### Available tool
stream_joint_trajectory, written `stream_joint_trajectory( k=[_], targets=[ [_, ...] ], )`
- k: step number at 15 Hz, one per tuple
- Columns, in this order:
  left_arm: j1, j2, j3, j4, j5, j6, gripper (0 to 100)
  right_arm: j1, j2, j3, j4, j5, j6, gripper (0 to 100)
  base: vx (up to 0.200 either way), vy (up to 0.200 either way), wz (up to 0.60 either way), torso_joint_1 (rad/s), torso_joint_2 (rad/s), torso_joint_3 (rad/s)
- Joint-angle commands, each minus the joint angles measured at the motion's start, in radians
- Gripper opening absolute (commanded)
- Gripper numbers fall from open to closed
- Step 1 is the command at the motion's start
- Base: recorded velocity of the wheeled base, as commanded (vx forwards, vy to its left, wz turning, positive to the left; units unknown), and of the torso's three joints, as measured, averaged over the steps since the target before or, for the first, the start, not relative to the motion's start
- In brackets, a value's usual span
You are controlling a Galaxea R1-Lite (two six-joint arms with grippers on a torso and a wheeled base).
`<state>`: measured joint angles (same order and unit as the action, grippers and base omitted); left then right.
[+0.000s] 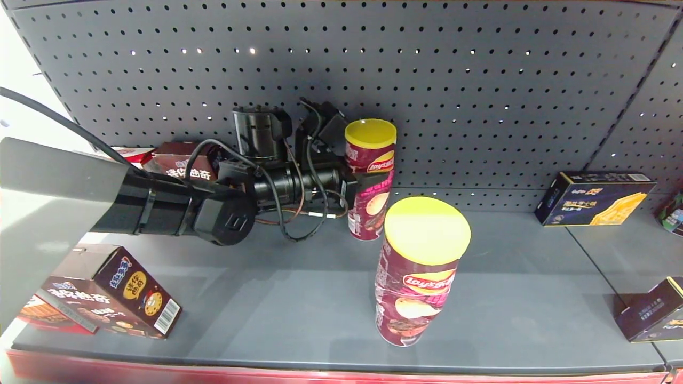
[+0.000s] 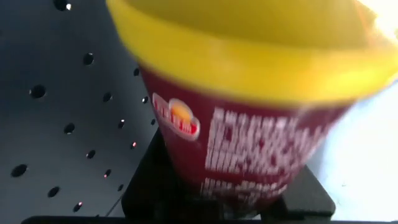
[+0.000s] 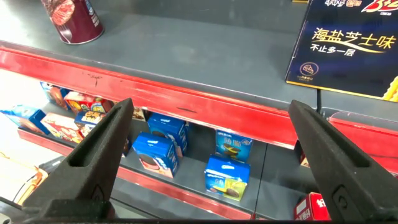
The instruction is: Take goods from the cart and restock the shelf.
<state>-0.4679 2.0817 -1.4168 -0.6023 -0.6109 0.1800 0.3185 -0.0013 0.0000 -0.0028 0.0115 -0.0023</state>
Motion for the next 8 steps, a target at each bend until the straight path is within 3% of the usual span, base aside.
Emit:
stream_joint_trajectory(
  k=[1, 2, 3, 8],
  targets=[
    [0.000, 0.012, 0.021, -0.010, 0.002, 0.004, 0, 0.001, 0.001, 0.000, 0.000, 0.001, -0.001, 100, 0.000, 0.000, 0.00, 0.000, 0.00, 0.000],
    [0.002, 0.014, 0.022, -0.011, 0.023, 0.041, 0, 0.001, 0.001, 0.000, 0.000, 0.001, 0.001, 100, 0.000, 0.000, 0.00, 0.000, 0.00, 0.000],
    [0.002, 0.012, 0.024, -0.013, 0.029, 0.047, 100, 0.001, 0.001, 0.000, 0.000, 0.001, 0.001, 100, 0.000, 0.000, 0.00, 0.000, 0.00, 0.000],
    [0.000, -0.052, 0.095, -0.017, 0.040, 0.050, 100, 0.001, 0.001, 0.000, 0.000, 0.001, -0.001, 100, 0.000, 0.000, 0.00, 0.000, 0.00, 0.000]
  ],
)
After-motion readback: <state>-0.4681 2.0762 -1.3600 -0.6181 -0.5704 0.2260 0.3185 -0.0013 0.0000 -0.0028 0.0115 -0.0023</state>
